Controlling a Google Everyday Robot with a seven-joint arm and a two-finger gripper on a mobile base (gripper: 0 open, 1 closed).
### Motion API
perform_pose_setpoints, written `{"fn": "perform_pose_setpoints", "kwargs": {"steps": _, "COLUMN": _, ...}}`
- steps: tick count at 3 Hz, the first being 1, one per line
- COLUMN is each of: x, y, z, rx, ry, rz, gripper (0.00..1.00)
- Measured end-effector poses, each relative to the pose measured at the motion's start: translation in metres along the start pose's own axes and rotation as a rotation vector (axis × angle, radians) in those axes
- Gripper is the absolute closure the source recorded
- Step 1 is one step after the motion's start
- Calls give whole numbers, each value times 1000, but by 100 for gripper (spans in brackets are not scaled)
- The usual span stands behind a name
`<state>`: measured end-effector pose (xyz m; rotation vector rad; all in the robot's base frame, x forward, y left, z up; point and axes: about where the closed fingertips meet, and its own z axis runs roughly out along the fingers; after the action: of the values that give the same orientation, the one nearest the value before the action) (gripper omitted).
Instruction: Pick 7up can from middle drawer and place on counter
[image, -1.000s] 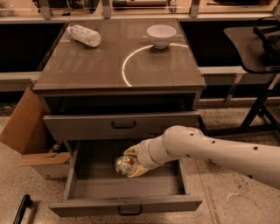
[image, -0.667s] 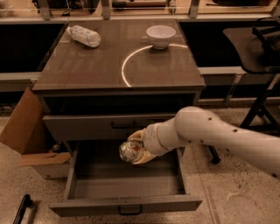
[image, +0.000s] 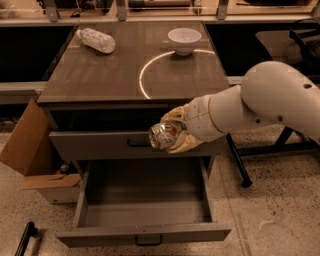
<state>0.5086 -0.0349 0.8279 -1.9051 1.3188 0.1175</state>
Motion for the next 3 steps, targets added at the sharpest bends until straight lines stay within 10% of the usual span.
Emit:
{"fn": "perform_pose_setpoints", "kwargs": {"steps": 1, "x": 0, "y": 0, "z": 0, "rx": 0, "ry": 0, "rz": 0, "gripper": 100}}
{"fn": "perform_pose_setpoints", "kwargs": {"steps": 3, "x": 22, "y": -80, "z": -52, "rx": 111, "ry": 24, "rz": 48, "gripper": 100}}
